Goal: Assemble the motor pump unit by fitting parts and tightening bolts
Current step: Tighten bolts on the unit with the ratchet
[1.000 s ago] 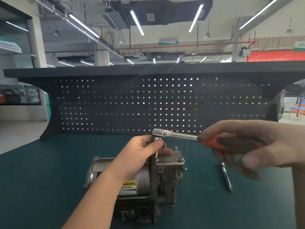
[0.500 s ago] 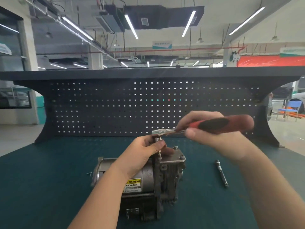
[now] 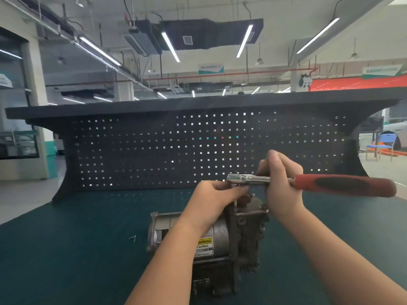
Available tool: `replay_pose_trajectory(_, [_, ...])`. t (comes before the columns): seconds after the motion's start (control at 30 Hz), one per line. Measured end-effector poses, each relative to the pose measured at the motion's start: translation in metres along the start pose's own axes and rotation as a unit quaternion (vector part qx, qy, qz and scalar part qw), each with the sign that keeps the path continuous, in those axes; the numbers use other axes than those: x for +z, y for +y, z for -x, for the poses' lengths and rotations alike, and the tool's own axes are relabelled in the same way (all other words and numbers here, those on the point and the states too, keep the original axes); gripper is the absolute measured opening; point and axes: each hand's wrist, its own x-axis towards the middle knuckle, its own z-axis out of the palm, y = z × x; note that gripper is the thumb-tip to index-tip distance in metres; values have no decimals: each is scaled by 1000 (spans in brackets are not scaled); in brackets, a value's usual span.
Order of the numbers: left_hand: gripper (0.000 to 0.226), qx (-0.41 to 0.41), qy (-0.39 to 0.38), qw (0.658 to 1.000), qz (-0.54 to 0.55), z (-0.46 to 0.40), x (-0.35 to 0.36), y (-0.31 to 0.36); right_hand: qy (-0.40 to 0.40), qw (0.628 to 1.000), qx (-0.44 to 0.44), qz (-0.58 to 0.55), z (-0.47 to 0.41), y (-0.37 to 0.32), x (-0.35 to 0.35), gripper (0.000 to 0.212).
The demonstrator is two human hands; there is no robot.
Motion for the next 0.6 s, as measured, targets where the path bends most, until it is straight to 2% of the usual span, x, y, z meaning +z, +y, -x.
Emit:
replay_pose_trajectory(0.07, [27, 14, -14, 1000, -3, 0, -1, -2, -31, 988, -108, 104, 0, -7, 2, 41])
replay_pose_trajectory(0.17, [31, 41, 8, 998, -46, 0, -1, -2, -6, 923, -269, 274, 3, -21, 16, 47])
replay_pose_trajectory(0.2, [40, 48, 37, 995, -80, 0, 0, -4, 15, 903, -292, 314, 5, -27, 22, 44])
replay_pose_trajectory(0.27, [48, 58, 84, 987, -123, -3, -1, -9, 41, 886, -301, 350, 13, -32, 31, 43])
replay_pose_trajectory(0.3, [44, 58, 83, 989, -107, -3, -3, -10, 39, 888, -303, 342, 18, -31, 31, 44])
replay_pose_trajectory(0.37, [24, 52, 3, 997, -52, 0, -4, -7, 24, 915, -292, 278, 28, -26, 23, 48])
replay_pose_trajectory(0.43, [11, 51, -47, 998, -13, 0, -6, -6, 6, 967, -189, 171, 29, -21, 9, 50])
replay_pose_trajectory(0.5, [17, 40, -37, 998, 18, -1, -5, -5, 23, 998, -20, 61, 21, -13, -1, 44])
replay_pose_trajectory(0.53, [22, 34, -30, 999, 30, -1, -3, -3, 36, 997, 73, -12, 16, -8, -5, 40])
replay_pose_trajectory(0.6, [26, 34, -10, 999, 31, -1, -1, -2, 68, 959, 230, -150, 10, 2, -10, 33])
